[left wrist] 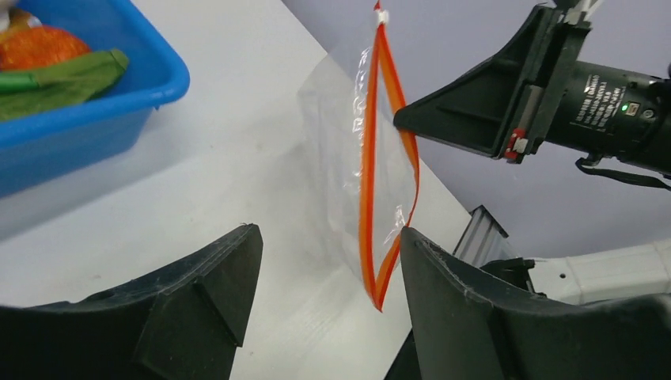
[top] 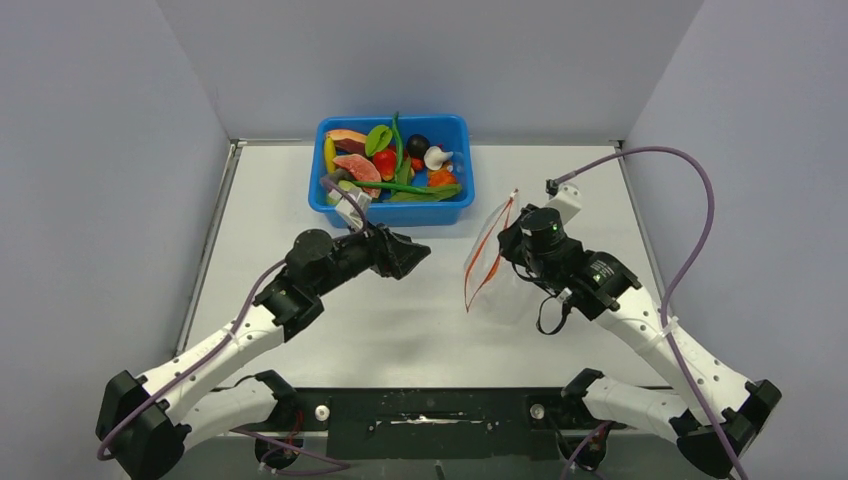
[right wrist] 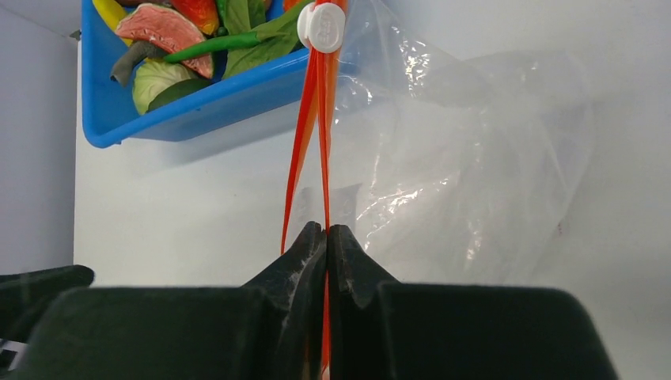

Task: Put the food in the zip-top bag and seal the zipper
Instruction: Open the zipper of the food storage bag.

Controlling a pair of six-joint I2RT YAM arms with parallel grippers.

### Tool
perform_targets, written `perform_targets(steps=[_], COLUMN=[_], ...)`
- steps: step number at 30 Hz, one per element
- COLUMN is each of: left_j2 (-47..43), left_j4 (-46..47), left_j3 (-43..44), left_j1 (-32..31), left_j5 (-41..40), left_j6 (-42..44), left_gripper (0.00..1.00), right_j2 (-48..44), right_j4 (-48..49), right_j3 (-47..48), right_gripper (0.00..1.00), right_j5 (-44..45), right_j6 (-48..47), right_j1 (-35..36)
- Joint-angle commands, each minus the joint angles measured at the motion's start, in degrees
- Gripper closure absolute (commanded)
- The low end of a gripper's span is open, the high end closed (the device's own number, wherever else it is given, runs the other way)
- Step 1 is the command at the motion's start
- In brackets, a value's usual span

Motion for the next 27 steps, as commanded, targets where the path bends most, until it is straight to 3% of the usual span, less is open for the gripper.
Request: perform_targets(steps=[1, 11, 27], left_j2=[1.2, 7.3, 16.8], left_j4=[-2.9, -3.9, 4.2], left_j3=[6.6, 9.2, 9.1], left_j1=[-0.3, -2.9, -4.5], left_j5=[-0.4, -4.1, -3.0], left_j6=[9.6, 17.3, 15.0], left_gripper=[0.36, 0.36, 0.30], right_j2=[2.2, 7.5, 8.0], right_j4=[0.7, 6.2, 10.8], right_j3=[3.0, 2.8, 1.7], right_gripper=[1.00, 1.00, 1.00], right_j5=[-3.5, -9.7, -13.0], right_j6=[-2.6, 0.4, -0.4], right_j1=[0.1, 1.1, 2.4])
